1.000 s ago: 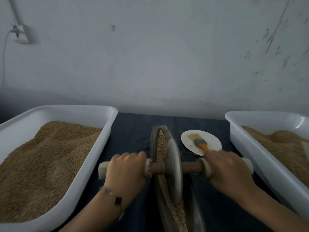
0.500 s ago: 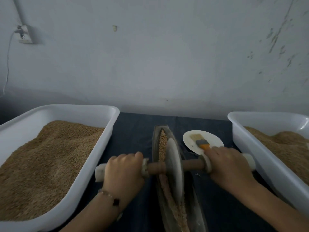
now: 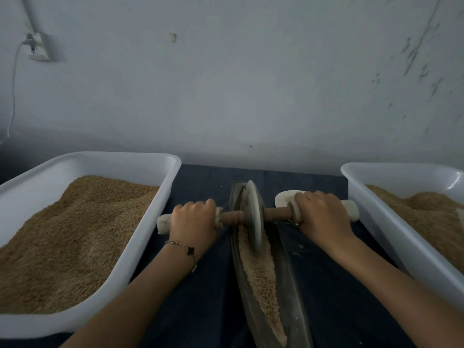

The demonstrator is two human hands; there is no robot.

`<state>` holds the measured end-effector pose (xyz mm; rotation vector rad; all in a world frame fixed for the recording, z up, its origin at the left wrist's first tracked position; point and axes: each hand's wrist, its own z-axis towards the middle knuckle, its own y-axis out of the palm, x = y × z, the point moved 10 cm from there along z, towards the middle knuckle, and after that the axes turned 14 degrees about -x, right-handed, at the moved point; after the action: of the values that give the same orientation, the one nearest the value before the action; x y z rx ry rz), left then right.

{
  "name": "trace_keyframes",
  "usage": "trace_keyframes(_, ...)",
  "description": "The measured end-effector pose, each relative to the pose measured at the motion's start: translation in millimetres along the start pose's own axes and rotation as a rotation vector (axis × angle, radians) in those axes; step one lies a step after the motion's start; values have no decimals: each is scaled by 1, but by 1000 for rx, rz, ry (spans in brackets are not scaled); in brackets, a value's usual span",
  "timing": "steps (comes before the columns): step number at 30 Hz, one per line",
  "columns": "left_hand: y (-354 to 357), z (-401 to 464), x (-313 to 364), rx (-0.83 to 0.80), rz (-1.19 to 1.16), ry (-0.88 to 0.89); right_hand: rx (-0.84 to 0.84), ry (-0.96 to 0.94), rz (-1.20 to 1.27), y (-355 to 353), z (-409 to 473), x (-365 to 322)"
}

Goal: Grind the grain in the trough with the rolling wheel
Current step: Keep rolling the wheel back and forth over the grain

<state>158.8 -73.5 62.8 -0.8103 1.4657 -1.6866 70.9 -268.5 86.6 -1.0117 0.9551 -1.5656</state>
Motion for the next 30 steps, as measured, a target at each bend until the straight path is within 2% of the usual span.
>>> trace_keyframes(3, -2, -32, 7, -73, 10, 56, -82, 10, 13, -7, -35, -4)
trace_keyframes(5, -9, -57, 13, -70, 15, 73, -64, 4, 50, -20, -61, -5)
trace_keyframes(10, -33, -110, 35, 16, -1, 210, -57, -53, 71, -41, -109, -7)
trace_keyframes(12, -35, -115, 36, 36, -4, 204, -43, -72, 66, -43, -111, -8)
trace_keyframes(17, -24, -94, 33, 38, -2, 181, -73, -7, 87, -17, -82, -2)
trace_keyframes(20, -15, -60, 22, 22, 79, 82, -188, 47, 47, 10, -47, 7)
trace_keyframes(22, -12, -39, 12, 34, 66, 13, -195, 51, 50, 19, -25, 10)
trace_keyframes(26, -5, -4, -3, 46, 20, -76, -74, 14, 23, 16, 14, 10)
trace_keyframes(30, -6, 10, -8, 50, 33, -78, -2, 2, -16, 9, 28, 6)
